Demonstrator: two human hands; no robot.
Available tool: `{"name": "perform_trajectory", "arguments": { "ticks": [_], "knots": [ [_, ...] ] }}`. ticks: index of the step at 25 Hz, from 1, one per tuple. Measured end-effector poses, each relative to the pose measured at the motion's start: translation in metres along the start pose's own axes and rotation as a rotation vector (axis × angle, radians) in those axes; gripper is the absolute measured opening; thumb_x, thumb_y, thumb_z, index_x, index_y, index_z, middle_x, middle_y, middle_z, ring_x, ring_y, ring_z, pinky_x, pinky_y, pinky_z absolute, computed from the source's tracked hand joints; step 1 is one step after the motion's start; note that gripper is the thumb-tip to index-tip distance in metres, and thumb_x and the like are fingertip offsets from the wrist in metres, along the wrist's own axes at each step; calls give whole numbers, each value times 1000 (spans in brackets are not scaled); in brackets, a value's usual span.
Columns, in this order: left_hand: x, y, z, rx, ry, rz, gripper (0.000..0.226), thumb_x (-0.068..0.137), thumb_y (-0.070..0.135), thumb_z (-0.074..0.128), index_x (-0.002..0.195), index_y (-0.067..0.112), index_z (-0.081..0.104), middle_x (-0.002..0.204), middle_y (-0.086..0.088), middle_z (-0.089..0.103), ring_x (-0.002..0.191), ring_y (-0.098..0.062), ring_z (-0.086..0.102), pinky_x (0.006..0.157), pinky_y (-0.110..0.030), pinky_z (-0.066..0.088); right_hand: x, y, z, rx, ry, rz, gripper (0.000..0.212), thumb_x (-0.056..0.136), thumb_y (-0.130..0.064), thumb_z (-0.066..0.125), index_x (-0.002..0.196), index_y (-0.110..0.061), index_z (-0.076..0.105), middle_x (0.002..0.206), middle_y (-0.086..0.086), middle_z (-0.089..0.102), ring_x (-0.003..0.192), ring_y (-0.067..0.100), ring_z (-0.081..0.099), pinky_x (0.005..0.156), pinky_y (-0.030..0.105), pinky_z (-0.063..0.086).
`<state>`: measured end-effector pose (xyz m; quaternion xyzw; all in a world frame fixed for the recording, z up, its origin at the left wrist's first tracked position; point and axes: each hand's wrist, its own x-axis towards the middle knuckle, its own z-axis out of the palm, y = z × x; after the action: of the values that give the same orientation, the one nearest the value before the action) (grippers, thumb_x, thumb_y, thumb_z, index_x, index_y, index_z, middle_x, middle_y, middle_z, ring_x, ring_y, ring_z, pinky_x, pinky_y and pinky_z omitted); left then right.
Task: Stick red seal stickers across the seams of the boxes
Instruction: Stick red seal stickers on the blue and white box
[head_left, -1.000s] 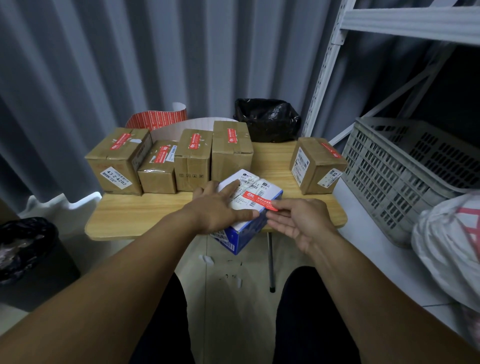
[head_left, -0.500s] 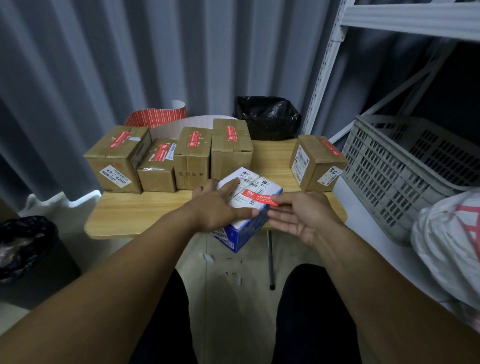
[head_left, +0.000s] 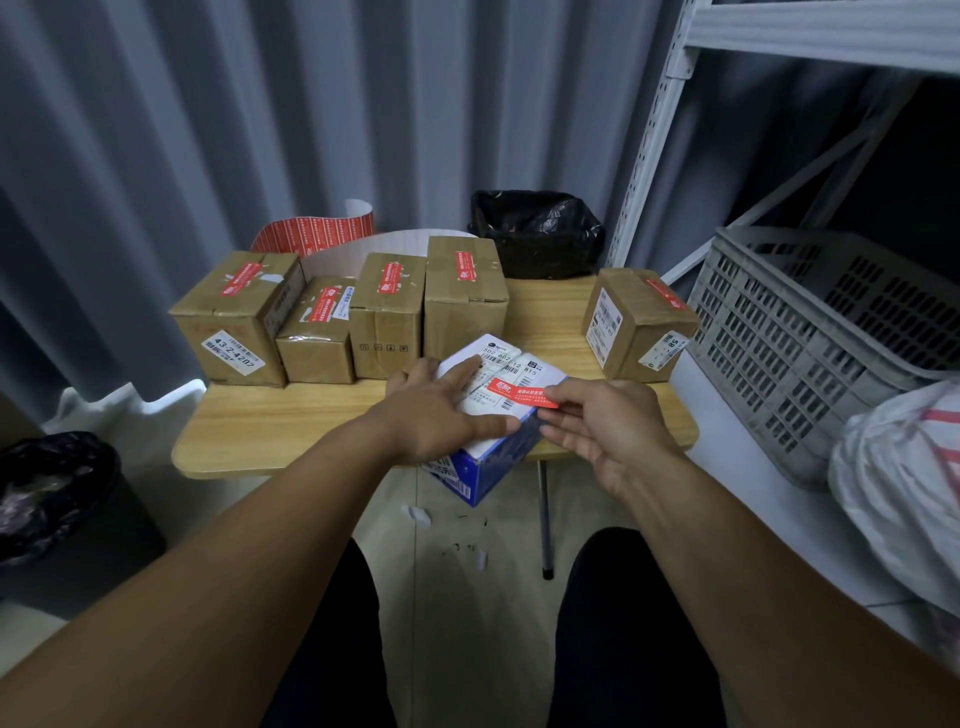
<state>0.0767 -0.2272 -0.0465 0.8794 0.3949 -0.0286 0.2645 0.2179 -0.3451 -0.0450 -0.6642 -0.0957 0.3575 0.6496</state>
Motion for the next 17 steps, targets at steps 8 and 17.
{"name": "perform_trajectory", "arguments": {
  "ticks": [8,17],
  "knots": [
    [-1,1,-1,0,-3,1,97,82,77,53,159,44,3,162,-5,11,147,-33,9,114,-45,23,1,-3,-2,-41,-29,9,12,86,-6,73,95,0,68,77,12,77,70,18,74,71,32,61],
    [-1,2,-1,-7,-5,-3,96,83,77,53,158,44,2,163,-4,9,148,-34,7,116,-47,22,-1,-8,0,-89,-53,25,12,87,-13,72,97,-8,68,76,6,78,70,14,75,66,27,57]
  ]
}}
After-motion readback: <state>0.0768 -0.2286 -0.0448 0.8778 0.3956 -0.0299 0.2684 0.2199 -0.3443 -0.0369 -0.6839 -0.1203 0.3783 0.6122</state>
